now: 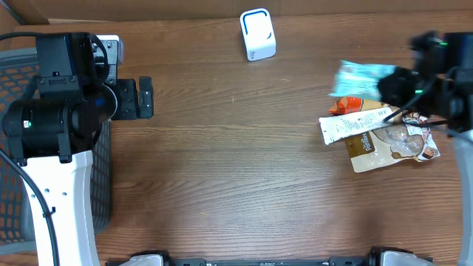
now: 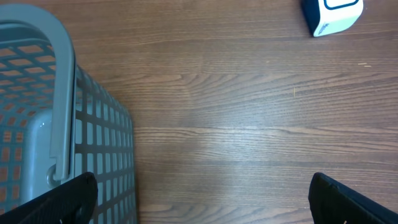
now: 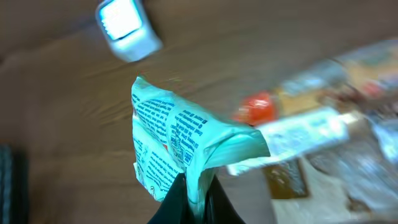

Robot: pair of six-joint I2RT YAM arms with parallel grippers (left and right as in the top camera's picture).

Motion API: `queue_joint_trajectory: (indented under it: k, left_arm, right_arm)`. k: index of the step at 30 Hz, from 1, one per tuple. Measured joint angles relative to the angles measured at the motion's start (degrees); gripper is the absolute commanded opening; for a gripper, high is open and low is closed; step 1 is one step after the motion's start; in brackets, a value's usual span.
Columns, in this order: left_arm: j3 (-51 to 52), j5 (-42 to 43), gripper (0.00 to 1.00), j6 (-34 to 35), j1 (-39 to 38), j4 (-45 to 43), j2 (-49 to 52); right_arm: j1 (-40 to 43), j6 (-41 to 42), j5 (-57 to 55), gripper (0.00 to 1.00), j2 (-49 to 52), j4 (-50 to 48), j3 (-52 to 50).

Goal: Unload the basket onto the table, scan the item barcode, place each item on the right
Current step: 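Carry the packet to the right-side pile and release it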

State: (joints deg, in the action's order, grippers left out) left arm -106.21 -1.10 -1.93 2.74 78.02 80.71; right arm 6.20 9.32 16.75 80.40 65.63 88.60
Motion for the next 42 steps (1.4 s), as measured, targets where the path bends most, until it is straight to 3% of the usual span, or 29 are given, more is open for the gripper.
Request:
queue_joint_trajectory:
  k: [9,11,13,14,18,27,31,34,36,42]
  left_arm:
    - [0.00,0.00,1.00,-0.02,0.00,0.00,0.00]
    - [0.00,0.00,0.99,0.00,0.00,-0.02,0.00]
    - [0.00,0.00,0.99,-0.02,0.00,0.00,0.00]
    - [0.00,0.00,0.99,0.00,0.00,-0.02,0.00]
    - [0.00,0.00,1.00,-0.02,0.00,-0.02,0.00]
    - [0.00,0.00,1.00,-0.02,0.00,-0.02,0.00]
    - [0.00,0.00,1.00,0.00,0.00,0.00,0.02]
    - [0.00,0.00,1.00,0.00,0.00,-0.02,0.02]
    - [0.00,0.00,1.00,-0.02,0.00,-0.02,0.02]
    - [0.00,0.00,1.00,-0.02,0.00,0.00,0.04]
  right_arm:
    - [13.53,-0.39,-0.39,0.04,9.57,-6.40,-13.51]
    - [14.14,-1.57,-0.57,0.17,12.02,-8.96,-17.00]
    - [14.16,-2.12,-0.50,0.48,13.35,-11.17,-18.78]
    - [14.12,-2.38,-0.39,0.59,13.94,-11.93,-19.28]
    - [14.12,-3.26,-0.39,0.76,14.60,-12.66,-19.74]
    - [14.05,-4.39,1.18,0.79,14.60,-6.27,-16.70]
    - [13.55,-6.88,5.86,0.87,13.60,-0.52,-10.29]
    - [11.37,-8.28,8.28,0.91,9.05,3.93,-5.25]
    - [9.33,-8.79,8.55,1.00,5.01,6.21,-2.62]
    - [2.25,-9.53,8.76,1.00,-11.67,7.89,0.90]
